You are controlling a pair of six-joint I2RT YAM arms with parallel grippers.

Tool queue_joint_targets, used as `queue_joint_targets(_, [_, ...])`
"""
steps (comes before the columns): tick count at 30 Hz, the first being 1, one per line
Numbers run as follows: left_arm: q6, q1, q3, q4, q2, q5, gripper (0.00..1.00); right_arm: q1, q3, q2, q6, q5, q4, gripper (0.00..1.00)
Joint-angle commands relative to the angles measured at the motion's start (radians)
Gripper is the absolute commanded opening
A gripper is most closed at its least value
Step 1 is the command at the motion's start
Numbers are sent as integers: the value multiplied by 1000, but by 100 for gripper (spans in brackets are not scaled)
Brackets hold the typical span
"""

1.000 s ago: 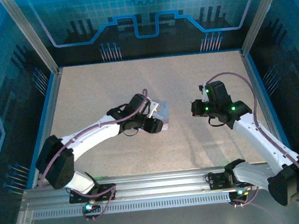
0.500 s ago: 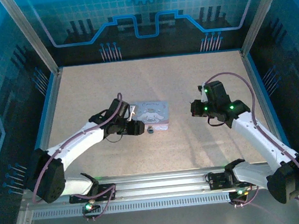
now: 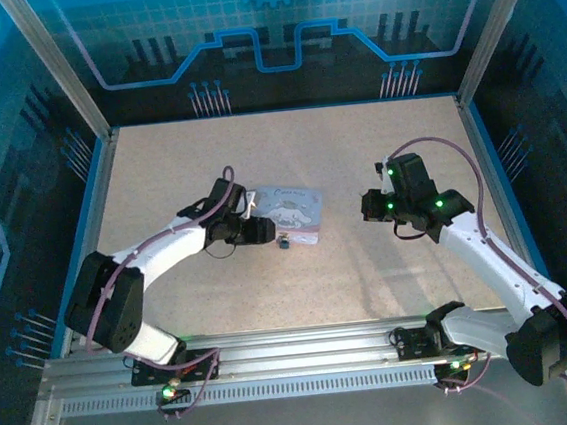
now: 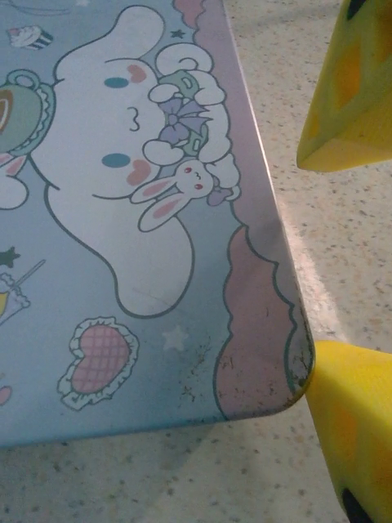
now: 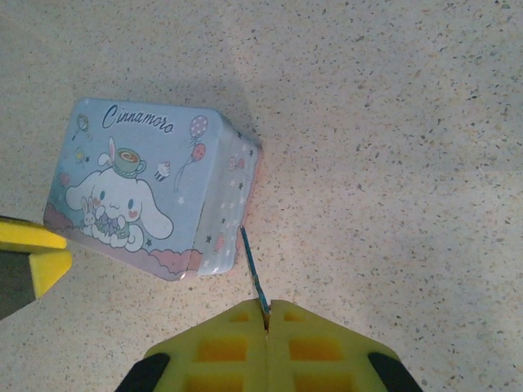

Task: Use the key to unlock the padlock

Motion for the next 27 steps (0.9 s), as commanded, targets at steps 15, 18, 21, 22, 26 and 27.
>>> queue_joint_targets(15, [96, 54, 193, 140, 181, 87, 61, 66, 11, 85, 20, -82, 129, 0])
queue_joint_targets(18, [94, 53, 170, 172, 161, 95, 62, 95, 27, 146, 35, -114, 199, 0])
queue_joint_targets(21, [84, 53, 123, 211, 121, 101, 64, 114, 45, 210, 49, -149, 269, 0])
queue_joint_targets(22, [81, 53, 107, 225, 105, 101, 64, 117, 48, 228, 54, -161, 289, 0])
queue_joint_targets(26, [65, 53, -7, 309, -6, 82, 71, 119, 65, 300, 61, -202, 365, 0])
queue_joint_targets(27, [60, 53, -40, 336, -44, 67, 74, 120, 71, 319, 60, -210, 379, 0])
